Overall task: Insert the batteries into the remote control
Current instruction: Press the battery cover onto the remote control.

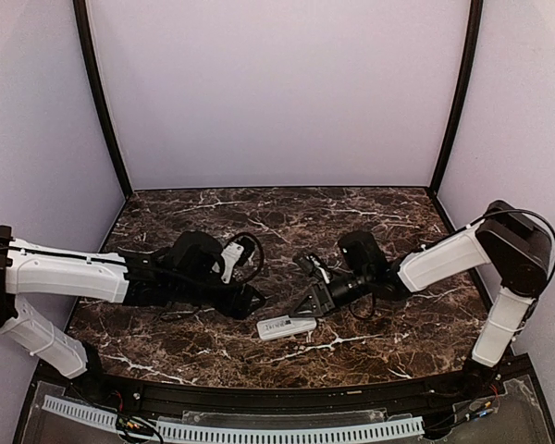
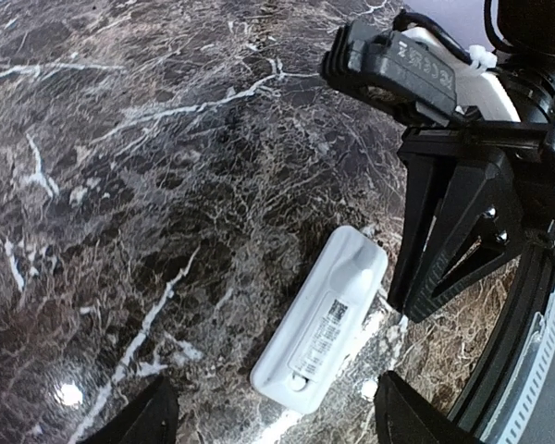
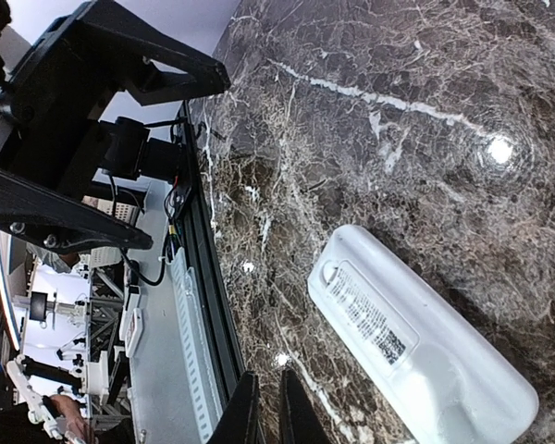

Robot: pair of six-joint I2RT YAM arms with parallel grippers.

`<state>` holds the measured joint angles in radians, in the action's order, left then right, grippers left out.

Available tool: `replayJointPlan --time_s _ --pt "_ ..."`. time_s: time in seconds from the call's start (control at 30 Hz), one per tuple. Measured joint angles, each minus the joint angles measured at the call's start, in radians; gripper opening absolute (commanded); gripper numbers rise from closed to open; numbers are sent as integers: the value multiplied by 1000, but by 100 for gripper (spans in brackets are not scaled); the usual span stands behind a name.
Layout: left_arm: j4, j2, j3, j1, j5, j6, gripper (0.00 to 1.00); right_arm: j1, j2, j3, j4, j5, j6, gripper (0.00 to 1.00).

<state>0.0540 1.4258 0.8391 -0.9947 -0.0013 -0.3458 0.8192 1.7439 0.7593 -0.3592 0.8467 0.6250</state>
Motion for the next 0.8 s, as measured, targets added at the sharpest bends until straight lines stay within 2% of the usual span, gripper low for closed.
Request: replayJointPlan --time_s 0.17,0.37,0.8 --pt "-74 -37 -133 0 -27 -178 74 26 37 53 31 -29 -22 8" --pt "-97 -16 -172 -12 -88 -332 73 50 80 113 92 -64 -67 7" --pt "-150 112 -163 -89 -153 -452 68 77 175 183 192 -117 -140 5"
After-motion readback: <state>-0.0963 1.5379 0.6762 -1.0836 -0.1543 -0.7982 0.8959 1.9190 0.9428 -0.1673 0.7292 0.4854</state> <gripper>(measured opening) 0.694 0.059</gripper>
